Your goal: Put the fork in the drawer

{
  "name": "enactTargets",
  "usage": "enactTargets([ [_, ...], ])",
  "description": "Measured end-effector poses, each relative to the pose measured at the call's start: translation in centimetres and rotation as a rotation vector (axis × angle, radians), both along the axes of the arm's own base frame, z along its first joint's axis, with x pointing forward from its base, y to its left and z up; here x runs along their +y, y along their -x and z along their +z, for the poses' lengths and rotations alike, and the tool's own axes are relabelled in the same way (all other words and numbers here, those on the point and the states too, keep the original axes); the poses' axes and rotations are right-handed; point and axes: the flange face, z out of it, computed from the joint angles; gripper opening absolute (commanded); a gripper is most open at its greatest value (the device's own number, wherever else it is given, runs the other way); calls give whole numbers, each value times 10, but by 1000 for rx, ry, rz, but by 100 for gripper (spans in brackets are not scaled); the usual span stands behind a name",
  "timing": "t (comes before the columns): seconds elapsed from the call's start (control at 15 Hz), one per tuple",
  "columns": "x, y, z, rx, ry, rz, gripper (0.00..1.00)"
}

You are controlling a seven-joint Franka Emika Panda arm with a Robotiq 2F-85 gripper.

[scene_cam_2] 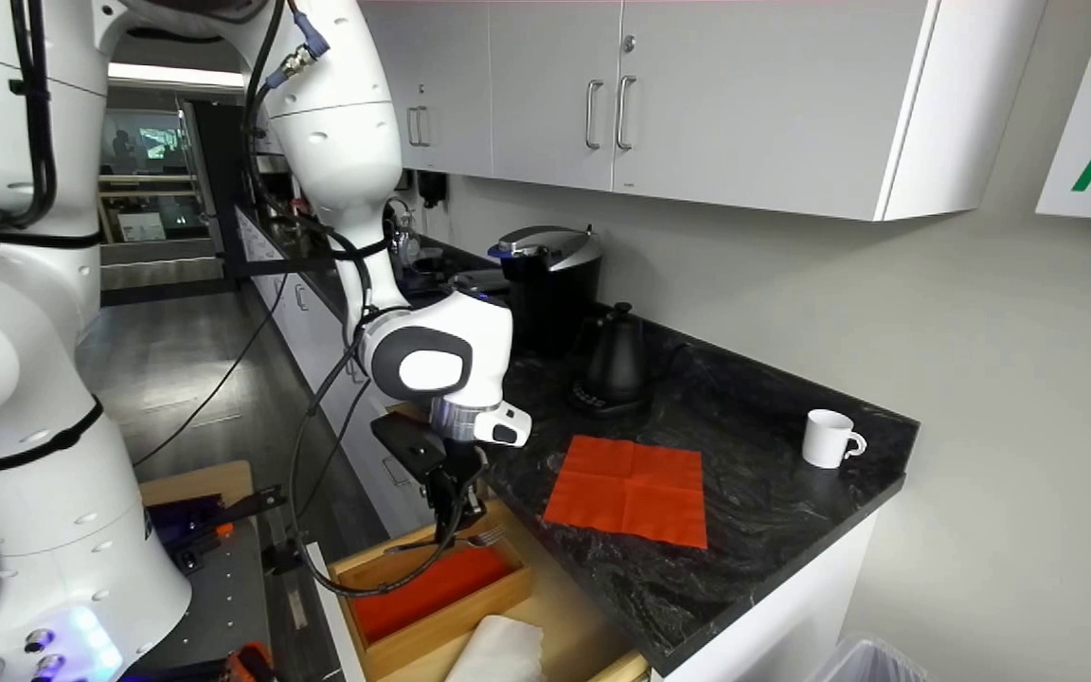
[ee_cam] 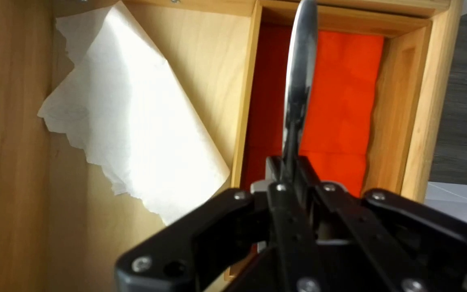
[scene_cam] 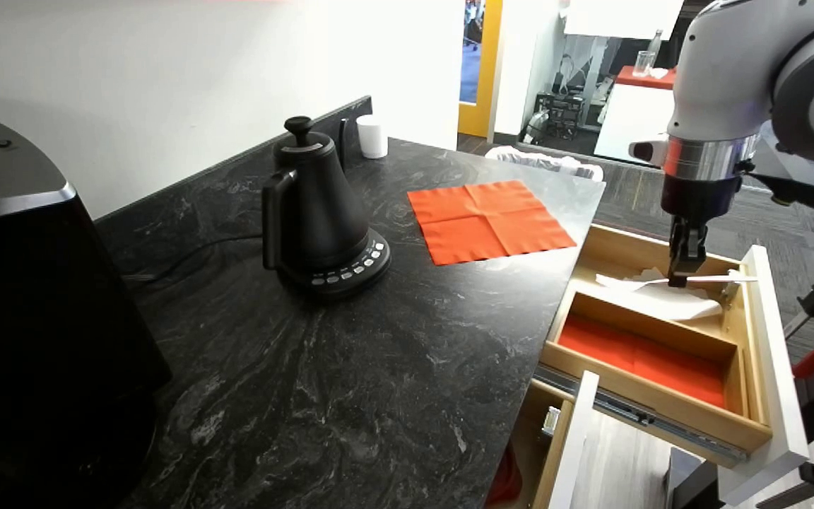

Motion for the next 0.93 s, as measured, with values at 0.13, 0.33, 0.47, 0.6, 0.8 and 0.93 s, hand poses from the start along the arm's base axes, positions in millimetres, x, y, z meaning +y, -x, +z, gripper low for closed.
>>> enactTargets([
  [0.13, 10, -3, -3, 9, -13, 0, 3],
  [0.33, 23, -8, -8, 21, -28, 8, 3],
  [0.47, 28, -11, -12, 31, -34, 9, 3],
  [0.6, 31, -14, -15, 37, -38, 9, 3],
  [0.8, 34, -19, -19, 39, -42, 10, 25],
  [0.93, 37, -22, -22, 41, -43, 14, 40],
])
